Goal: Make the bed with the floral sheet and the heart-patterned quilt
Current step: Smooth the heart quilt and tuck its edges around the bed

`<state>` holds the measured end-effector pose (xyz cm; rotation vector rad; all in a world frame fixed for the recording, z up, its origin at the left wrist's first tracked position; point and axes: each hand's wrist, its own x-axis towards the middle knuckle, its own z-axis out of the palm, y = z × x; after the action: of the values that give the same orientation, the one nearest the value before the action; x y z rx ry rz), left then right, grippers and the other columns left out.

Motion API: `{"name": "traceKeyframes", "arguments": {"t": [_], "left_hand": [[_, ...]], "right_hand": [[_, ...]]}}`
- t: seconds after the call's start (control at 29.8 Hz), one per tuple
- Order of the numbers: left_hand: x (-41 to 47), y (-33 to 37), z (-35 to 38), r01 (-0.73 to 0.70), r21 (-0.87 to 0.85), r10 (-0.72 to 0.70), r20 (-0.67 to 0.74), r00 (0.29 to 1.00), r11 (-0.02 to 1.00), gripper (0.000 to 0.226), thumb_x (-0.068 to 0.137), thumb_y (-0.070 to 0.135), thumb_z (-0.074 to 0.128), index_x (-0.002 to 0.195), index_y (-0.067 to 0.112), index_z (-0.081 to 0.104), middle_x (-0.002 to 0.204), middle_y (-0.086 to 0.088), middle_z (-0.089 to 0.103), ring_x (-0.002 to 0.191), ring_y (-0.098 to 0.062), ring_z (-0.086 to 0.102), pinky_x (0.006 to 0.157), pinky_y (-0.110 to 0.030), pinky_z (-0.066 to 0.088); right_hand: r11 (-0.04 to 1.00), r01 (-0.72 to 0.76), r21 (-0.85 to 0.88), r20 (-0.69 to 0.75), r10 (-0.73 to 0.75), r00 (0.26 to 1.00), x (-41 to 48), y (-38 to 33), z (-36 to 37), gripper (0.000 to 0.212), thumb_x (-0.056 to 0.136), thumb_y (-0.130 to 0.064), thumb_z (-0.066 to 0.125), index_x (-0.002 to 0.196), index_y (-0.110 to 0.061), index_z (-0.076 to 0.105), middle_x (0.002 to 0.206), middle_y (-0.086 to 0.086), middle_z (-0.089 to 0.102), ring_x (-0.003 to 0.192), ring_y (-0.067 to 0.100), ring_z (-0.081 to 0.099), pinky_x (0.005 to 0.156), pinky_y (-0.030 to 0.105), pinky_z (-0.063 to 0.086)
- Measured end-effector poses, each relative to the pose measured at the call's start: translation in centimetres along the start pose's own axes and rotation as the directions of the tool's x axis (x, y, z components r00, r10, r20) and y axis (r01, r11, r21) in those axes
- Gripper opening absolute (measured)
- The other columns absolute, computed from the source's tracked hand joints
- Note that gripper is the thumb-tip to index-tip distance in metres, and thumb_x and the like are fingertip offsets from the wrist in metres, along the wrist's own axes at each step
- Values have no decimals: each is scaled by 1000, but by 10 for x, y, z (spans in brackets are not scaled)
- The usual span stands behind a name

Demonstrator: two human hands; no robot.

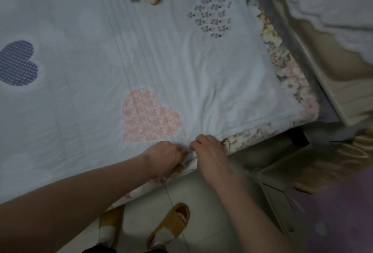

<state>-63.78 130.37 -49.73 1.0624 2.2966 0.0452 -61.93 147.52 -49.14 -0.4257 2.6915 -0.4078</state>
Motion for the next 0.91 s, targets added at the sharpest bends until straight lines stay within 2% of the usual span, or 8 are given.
{"name": "traceKeyframes", "arguments": {"t": [0.2,0.34,0.5,0.57,0.7,0.8,0.87,0.91], "left_hand": [[25,17,-70,4,-15,-7,-199,980,1000,31,63,26,88,79,13,64,71,-7,57,52,-26,57,42,-29,48],[54,41,-119,5,-47,-15,-198,980,999,22,77,23,79,88,9,65,81,-11,60,64,-32,61,52,-36,53],[98,51,-143,-1,-41,-3,-106,994,999,19,86,20,68,97,5,64,96,-16,61,82,-35,64,69,-39,54],[120,48,-149,-1,-10,1,-66,998,1000,23,83,24,72,96,7,65,96,-14,62,82,-31,65,68,-34,52],[153,55,-135,16,7,-16,72,997,1000,31,100,20,46,126,4,53,127,-17,54,113,-35,56,93,-41,44],[179,56,-127,19,-31,-16,95,995,999,45,97,27,53,134,2,47,135,-18,50,121,-34,51,101,-40,41],[188,57,-121,-16,-57,17,7,1000,998,58,75,45,75,116,5,67,113,-14,66,101,-25,65,84,-30,51],[195,59,-120,-46,-43,47,19,999,998,57,52,55,84,91,13,77,87,-4,72,77,-15,69,65,-22,52]], "right_hand": [[995,-83,-49,-155,74,985,-24,33,-73,28,62,-12,61,85,-17,75,95,5,67,86,26,65,75,34,53],[977,-200,-66,-206,183,961,-31,77,-128,34,61,-2,78,92,-17,74,97,7,68,84,28,65,72,38,54],[935,-315,-163,-209,279,937,-17,125,-163,35,65,-1,63,95,-16,75,95,8,69,80,30,65,65,39,54],[913,-371,-171,-172,343,923,-6,148,-171,39,69,1,71,104,-17,73,103,8,68,86,30,64,70,41,54],[881,-454,-135,-182,428,885,22,185,-172,39,89,-3,54,124,-18,63,122,9,61,106,31,58,85,42,50],[855,-501,-133,-192,474,860,48,217,-161,34,95,-14,49,128,-23,54,126,5,58,112,27,55,90,37,46],[839,-531,-116,-205,503,840,60,235,-153,33,98,-25,50,131,-23,49,129,5,56,113,25,55,91,37,44],[834,-545,-87,-194,522,830,68,244,-147,36,99,-30,51,133,-22,47,131,6,54,115,26,54,92,38,43]]}}
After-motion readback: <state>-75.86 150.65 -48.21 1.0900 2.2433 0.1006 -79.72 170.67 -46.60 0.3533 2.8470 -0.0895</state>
